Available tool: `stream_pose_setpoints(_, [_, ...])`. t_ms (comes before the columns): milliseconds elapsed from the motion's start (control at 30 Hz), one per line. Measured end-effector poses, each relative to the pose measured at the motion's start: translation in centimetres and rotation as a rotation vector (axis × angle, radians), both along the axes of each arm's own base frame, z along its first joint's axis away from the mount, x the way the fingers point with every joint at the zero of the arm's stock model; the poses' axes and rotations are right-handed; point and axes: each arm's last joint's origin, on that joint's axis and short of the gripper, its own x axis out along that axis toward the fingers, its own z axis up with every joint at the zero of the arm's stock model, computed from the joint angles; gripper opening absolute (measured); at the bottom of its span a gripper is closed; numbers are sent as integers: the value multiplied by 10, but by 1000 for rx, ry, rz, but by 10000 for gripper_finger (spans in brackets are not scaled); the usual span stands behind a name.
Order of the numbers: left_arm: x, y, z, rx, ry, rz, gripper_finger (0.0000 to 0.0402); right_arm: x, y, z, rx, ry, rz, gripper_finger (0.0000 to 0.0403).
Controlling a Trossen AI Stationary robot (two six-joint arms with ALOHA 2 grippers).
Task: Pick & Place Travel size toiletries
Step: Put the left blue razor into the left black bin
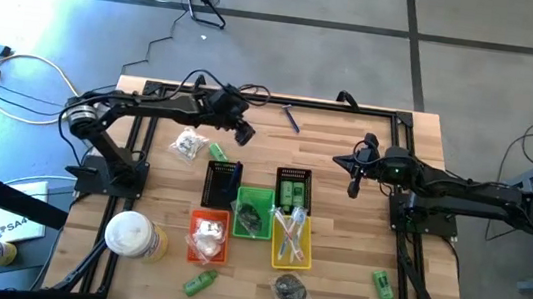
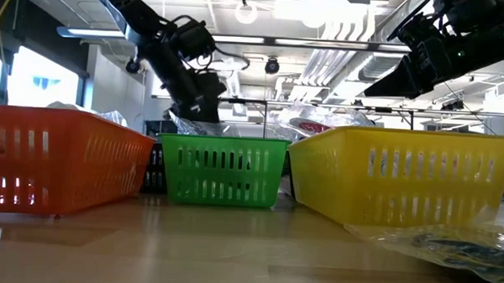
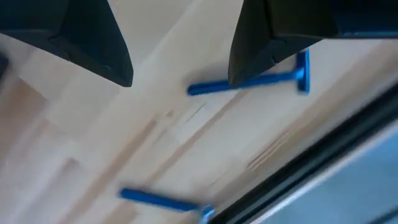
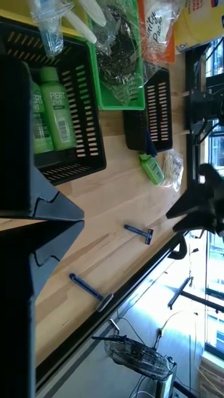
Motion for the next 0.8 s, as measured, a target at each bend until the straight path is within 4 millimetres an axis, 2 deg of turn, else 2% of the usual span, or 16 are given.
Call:
stream_pose_setpoints(267, [5,6,-22,-115,-19,231,259,0,0,0,1,-1,-1,2])
stream_pose_setpoints(367, [8,7,-31,-146,-29,260,259,0,0,0,1,0,-1,2])
stream_pose_setpoints(467, [14,10,-31,-134,-76,242,254,0,0,0,1,0,-1,2])
stream_pose_setpoints(600, [18,12,-27,-92,-111,191,225,0,0,0,1,0,-1,2])
stream_pose_setpoints(800, [5,30,-28,-126,-118,232,148,0,0,0,1,0,0,2])
